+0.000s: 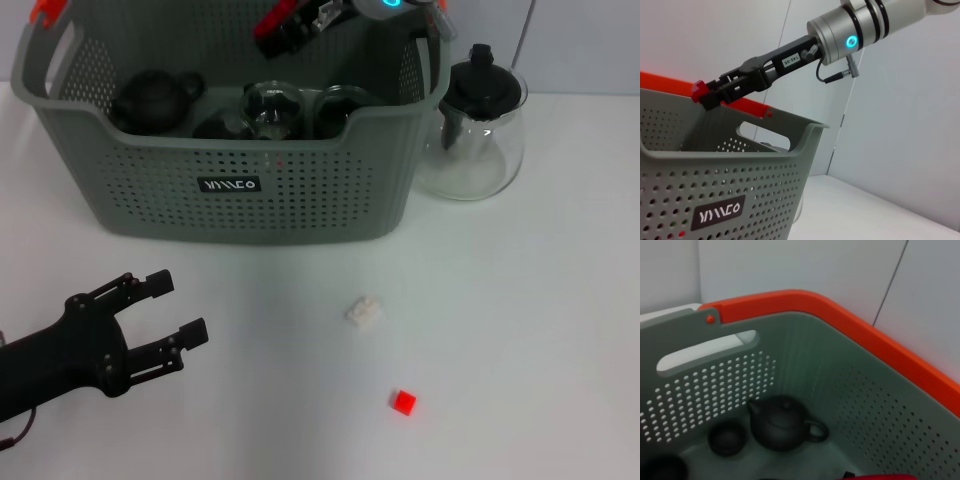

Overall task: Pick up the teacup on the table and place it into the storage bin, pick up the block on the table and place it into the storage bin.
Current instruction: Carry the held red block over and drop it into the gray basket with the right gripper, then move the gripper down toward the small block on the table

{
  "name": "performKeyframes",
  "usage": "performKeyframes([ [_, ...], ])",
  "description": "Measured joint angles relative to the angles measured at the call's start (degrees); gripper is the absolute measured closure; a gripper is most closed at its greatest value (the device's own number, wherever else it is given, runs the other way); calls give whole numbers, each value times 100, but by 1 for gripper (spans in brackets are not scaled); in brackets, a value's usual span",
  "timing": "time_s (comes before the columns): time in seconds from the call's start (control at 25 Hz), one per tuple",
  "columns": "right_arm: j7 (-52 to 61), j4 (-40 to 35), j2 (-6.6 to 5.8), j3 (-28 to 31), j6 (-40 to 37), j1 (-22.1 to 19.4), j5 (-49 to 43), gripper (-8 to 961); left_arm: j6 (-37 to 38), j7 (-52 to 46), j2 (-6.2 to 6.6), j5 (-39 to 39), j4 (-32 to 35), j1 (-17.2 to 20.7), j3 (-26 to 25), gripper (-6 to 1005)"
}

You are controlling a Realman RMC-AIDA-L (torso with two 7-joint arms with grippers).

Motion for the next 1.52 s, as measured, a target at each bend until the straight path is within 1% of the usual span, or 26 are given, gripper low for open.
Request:
performKeyframes([
  [0.16,-9,-13,-7,-37,13,-44,1,267,0,0,0,-3,-1,-24,0,155],
  [0.28,-10,-258,-25,-9,-55,-181,7,266,0,0,0,-4,-1,-28,0,155],
  [0.32,-10,-409,-27,11,-119,-253,12,247,1,0,0,-3,-1,-27,0,155],
  [0.44,16,-1266,-22,98,-430,-650,54,192,6,0,0,-4,-1,-22,-1,155],
  [0.48,23,-1688,-13,149,-614,-846,98,173,17,0,0,-7,-1,-17,-4,155],
  [0.56,13,-2570,-12,259,-1008,-1254,282,96,42,0,0,-9,-1,-9,-8,155],
  [0.6,1,-3062,-23,328,-1236,-1478,420,57,48,0,0,-10,-1,-7,-11,155],
  [0.68,-25,-4047,-52,535,-1823,-1971,810,59,56,0,0,-11,-1,-3,-20,155],
  [0.76,-30,-4785,-74,732,-2405,-2354,1120,61,57,0,0,-11,-1,-1,-26,155],
  [0.84,-28,-5596,-99,961,-3241,-2775,1394,63,57,0,0,-12,-1,0,-46,155],
  [0.88,-16,-5955,-123,1055,-3789,-2937,1470,64,54,0,0,-12,-1,3,-60,155],
  [0.92,-2,-6202,-142,1128,-4197,-3055,1502,65,49,0,0,-11,-1,9,-75,155],
  [1.0,89,-6685,-197,1318,-5354,-3225,1501,66,36,0,1,-9,-1,18,-97,155],
  [1.12,322,-6848,-230,1557,-6675,-3300,1341,69,17,0,9,17,-1,20,-148,155],
  [1.16,409,-6835,-234,1552,-6921,-3318,1221,69,17,0,14,20,-1,19,-158,155],
  [1.28,591,-6721,-252,1246,-7107,-3424,695,80,-5,0,25,24,-1,-8,-164,156],
  [1.32,607,-6642,-236,1126,-7102,-3441,496,88,-16,0,28,31,0,-14,-165,156],
  [1.36,615,-6554,-202,1006,-7102,-3449,325,97,-22,0,28,33,0,-17,-165,156],
  [1.48,605,-6076,-42,657,-7015,-3327,-163,123,-25,0,28,34,0,-21,-167,156],
  [1.52,623,-5867,-11,512,-6923,-3259,-254,164,-26,0,25,34,-1,-23,-166,156],
])
